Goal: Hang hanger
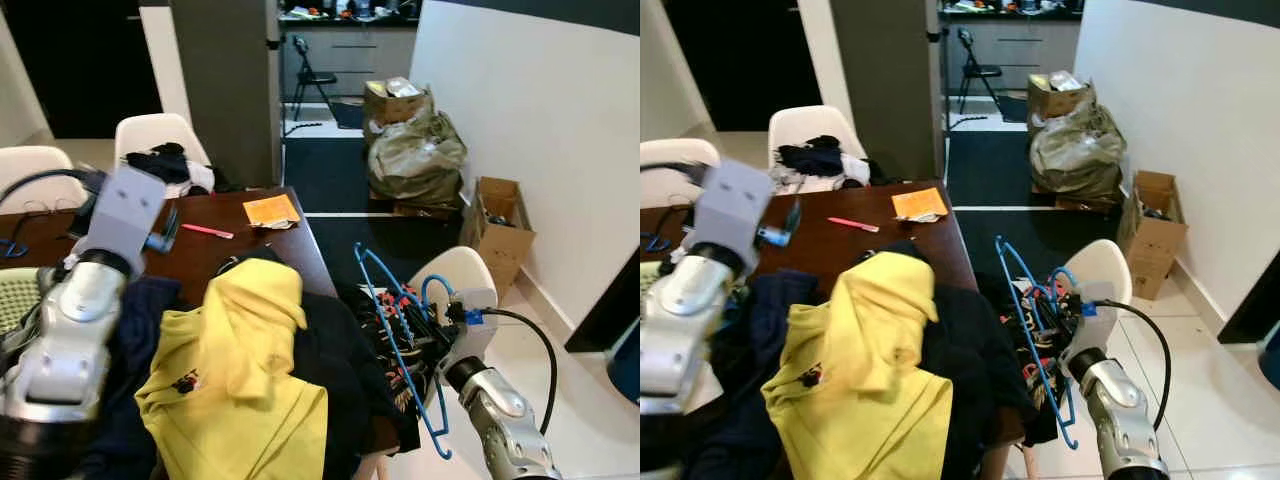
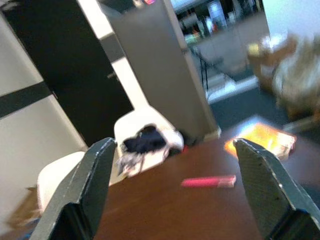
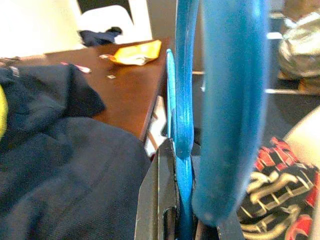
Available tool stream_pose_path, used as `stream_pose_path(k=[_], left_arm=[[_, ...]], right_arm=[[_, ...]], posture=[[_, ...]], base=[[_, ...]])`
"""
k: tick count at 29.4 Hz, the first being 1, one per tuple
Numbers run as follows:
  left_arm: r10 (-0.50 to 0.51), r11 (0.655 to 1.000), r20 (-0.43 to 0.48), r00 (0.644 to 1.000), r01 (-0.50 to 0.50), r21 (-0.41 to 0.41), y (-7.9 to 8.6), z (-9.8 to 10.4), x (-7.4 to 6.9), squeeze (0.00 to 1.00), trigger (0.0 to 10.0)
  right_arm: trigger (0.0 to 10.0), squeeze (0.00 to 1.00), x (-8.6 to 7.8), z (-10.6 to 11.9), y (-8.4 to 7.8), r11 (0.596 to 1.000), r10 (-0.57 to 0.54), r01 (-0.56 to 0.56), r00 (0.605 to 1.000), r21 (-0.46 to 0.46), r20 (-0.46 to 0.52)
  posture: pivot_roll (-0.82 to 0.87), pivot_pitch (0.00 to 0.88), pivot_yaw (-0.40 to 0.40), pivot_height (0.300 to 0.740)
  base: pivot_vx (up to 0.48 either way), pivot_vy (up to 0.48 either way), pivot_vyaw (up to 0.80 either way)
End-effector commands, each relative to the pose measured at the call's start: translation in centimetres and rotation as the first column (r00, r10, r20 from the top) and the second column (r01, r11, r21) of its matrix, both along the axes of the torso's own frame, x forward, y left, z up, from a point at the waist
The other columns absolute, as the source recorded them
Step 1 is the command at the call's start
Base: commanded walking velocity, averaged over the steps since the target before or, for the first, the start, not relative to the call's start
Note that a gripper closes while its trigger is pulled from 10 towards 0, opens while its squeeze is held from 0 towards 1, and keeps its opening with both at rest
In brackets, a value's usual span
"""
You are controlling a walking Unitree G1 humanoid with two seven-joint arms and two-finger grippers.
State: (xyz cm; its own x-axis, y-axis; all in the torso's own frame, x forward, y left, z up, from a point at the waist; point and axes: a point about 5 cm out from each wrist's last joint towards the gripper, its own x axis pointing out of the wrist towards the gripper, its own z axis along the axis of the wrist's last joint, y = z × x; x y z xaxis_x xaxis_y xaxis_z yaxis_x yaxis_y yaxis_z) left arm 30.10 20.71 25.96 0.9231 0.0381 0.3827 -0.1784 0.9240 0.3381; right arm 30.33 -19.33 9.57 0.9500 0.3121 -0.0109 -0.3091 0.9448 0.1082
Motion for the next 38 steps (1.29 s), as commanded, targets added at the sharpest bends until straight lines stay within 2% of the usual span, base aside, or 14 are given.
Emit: stream_pose_path(k=[1, 2, 3, 12, 17, 25, 29, 32, 38], left_arm=[[0.003, 0.998, 0.007, 1.0, -0.003, -0.071, 0.0, -0.3, -0.1, 0.0, 10.0], [0.003, 0.998, 0.007, 1.0, -0.003, -0.071, 0.0, -0.3, -0.1, 0.0, 10.0], [0.02, 0.994, -0.008, 1.0, -0.021, -0.112, -0.4, -0.8, -0.2, 0.0, 10.0], [0.047, 0.992, -0.043, 0.998, -0.052, -0.117, -0.7, -1.6, 0.1, 0.0, 10.0], [0.049, 0.994, -0.066, 0.997, -0.055, -0.099, -1.3, -2.6, 0.1, 0.0, 10.0], [0.041, 0.991, -0.075, 0.996, -0.05, -0.123, -1.8, -3.2, -0.1, 0.0, 10.0], [0.034, 0.991, -0.076, 0.997, -0.044, -0.128, -1.9, -3.2, 0.0, 0.0, 10.0], [-0.018, 0.984, -0.055, 0.998, 0.008, -0.181, -2.4, -3.0, 0.2, 0.0, 10.0], [0.008, 0.984, -0.067, 0.998, -0.02, -0.177, -2.2, -2.9, 0.5, 0.0, 10.0]], right_arm=[[10.0, 0.0, 0.1, 0.4, -0.2, 1.0, -0.016, 0.016, 1.0, 0.014, 0.011], [10.0, 0.0, 0.1, 0.4, -0.2, 1.0, -0.016, 0.016, 1.0, 0.014, 0.011], [10.0, 0.0, 0.3, 0.7, -0.3, 1.0, -0.024, 0.024, 0.999, 0.019, 0.022], [10.0, 0.0, 0.6, 1.3, 0.1, 0.999, -0.025, 0.024, 0.999, 0.024, 0.044], [10.0, 0.0, 0.9, 2.3, 1.1, 1.0, -0.007, 0.005, 0.997, 0.03, 0.077], [10.0, 0.0, 0.9, 3.3, 2.8, 0.998, 0.045, -0.05, 0.992, 0.034, 0.118], [10.0, 0.0, 0.9, 3.4, 2.8, 0.998, 0.047, -0.051, 0.992, 0.035, 0.119], [10.0, 0.0, 1.2, 3.8, 2.6, 0.998, 0.051, -0.056, 0.991, 0.034, 0.124], [10.0, 0.0, 1.4, 4.1, 2.6, 0.998, 0.053, -0.058, 0.991, 0.031, 0.125]], posture=[[0.04, 0.0, -0.034, 0.74], [0.04, 0.0, -0.034, 0.74], [0.04, 0.0, -0.037, 0.74], [0.04, 0.0, -0.035, 0.74], [0.04, 0.0, -0.033, 0.74], [0.04, 0.0, -0.036, 0.74], [0.04, 0.0, -0.037, 0.74], [0.04, 0.0, -0.038, 0.74], [0.03, 0.0, -0.04, 0.74]], base=[[0.0, 0.0, 0.0], [0.0, 0.0, 0.0], [0.0, 0.0, 0.0], [0.0, 0.0, 0.0], [-0.372, 0.0, 0.0], [-0.437, 0.0, 0.0], [-0.439, 0.0, 0.0], [0.0, 0.0, 0.0], [0.0, 0.0, 0.0]])
